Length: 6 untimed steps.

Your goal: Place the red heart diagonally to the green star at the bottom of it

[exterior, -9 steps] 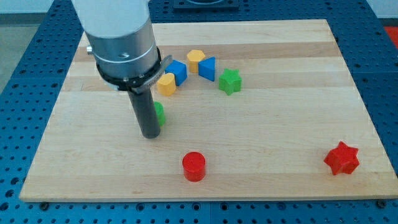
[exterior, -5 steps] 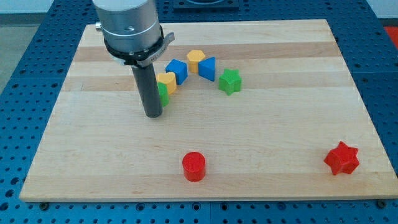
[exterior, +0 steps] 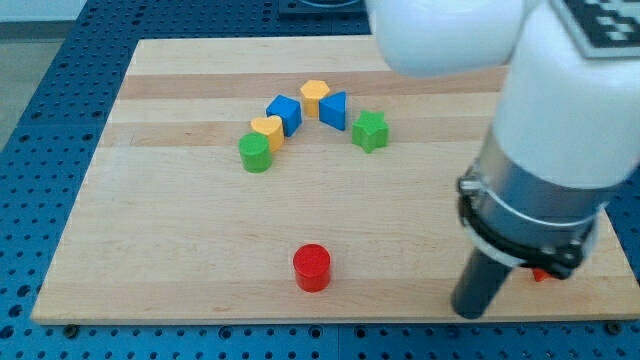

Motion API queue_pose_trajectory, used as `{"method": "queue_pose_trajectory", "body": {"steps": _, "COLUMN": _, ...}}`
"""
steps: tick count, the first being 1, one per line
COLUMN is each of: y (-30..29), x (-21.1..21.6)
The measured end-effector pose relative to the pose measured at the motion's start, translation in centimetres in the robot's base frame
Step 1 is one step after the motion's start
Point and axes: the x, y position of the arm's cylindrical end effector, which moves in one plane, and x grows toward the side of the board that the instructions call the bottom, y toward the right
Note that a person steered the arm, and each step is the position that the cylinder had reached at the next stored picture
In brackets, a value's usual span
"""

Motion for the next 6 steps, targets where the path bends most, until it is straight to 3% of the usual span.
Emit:
{"method": "queue_pose_trajectory", "body": {"steps": 2, "y": 10.9, "x": -0.7}}
{"method": "queue_pose_trajectory", "body": {"steps": 5, "y": 5.9, "x": -7.5}}
{"method": "queue_pose_trajectory", "body": {"steps": 6, "y": 7.9, "x": -5.7}}
